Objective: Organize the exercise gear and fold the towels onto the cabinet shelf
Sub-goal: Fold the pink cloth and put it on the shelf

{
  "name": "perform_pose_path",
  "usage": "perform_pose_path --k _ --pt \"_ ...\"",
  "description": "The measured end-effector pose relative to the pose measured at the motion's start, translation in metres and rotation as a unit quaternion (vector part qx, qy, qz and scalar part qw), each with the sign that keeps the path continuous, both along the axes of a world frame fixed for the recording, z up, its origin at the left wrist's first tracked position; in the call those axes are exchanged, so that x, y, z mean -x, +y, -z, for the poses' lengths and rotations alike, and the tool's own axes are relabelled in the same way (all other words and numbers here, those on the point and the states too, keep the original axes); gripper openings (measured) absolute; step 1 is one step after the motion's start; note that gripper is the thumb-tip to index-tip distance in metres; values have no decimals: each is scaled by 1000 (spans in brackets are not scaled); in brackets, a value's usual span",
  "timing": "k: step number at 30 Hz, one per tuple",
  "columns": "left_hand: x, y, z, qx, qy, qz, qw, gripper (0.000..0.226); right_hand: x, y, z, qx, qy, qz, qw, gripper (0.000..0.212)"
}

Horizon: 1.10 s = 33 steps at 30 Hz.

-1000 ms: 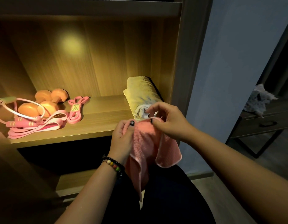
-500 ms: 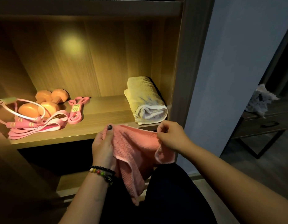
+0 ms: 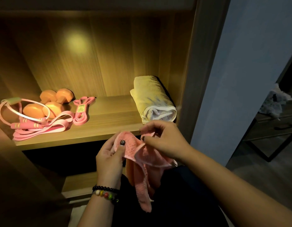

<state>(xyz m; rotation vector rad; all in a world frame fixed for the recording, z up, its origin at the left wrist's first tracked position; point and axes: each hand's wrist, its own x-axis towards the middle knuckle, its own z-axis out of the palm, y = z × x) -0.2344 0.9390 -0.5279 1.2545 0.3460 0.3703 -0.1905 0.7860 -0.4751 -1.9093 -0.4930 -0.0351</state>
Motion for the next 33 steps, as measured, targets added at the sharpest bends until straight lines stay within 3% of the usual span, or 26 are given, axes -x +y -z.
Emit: perform_pose_path --k 4,7,10,15,19,22,30,33 --pt "-1 6 1 -78 -36 -16 996 36 -5 3 4 143 -65 -26 987 40" --pt "-5 9 0 -197 -69 10 978 35 -5 0 5 174 -86 -61 979 31" --pt "-6 12 -1 -220 -73 42 972 37 -3 -3 4 145 -103 -60 982 9" --pt "6 8 -7 -134 -92 104 981 26 -5 -2 2 34 -81 -2 996 9" --pt "10 6 -10 -114 -106 142 978 28 -4 -2 -2 11 -54 -9 998 10" --pt "12 6 -11 -132 -125 157 971 16 -3 -1 -4 -11 -55 -21 998 9" --pt "1 3 -13 -286 -128 108 943 22 -5 -2 -1 -52 -58 -15 997 6" --pt "-16 7 -30 -262 -118 104 952 28 -12 -8 3 -2 -68 -2 998 5"
